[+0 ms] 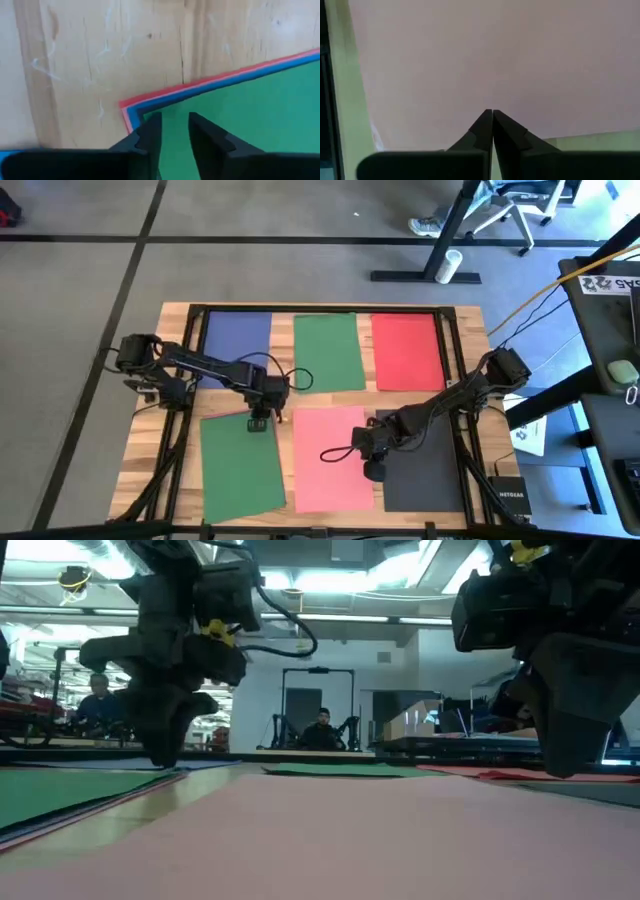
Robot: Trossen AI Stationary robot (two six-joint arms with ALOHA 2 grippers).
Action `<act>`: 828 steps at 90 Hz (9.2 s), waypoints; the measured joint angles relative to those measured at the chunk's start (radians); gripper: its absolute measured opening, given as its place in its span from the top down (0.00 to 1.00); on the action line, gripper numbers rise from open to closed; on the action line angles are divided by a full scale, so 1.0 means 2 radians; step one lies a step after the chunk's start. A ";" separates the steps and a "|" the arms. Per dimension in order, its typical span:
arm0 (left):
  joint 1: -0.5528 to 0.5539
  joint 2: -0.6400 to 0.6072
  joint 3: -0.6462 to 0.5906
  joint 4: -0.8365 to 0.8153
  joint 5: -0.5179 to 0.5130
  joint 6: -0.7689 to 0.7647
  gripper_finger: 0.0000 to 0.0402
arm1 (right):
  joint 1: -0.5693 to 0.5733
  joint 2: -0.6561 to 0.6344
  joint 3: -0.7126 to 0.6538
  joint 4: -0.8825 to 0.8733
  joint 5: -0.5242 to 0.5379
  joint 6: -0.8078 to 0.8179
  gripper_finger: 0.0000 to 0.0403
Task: Organize paper
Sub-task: Stack the green paper on top of the other green paper
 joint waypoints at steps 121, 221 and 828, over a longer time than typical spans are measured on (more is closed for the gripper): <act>0.000 0.000 0.000 -0.025 -0.005 0.094 0.88 | 0.000 0.000 0.000 0.000 -0.001 -0.003 1.00; 0.004 0.000 0.060 -0.083 -0.003 0.073 0.95 | 0.000 0.000 0.000 0.000 -0.001 -0.005 1.00; 0.248 0.247 0.478 -0.020 -0.140 0.390 1.00 | -0.068 0.000 0.000 -0.026 0.134 -0.010 1.00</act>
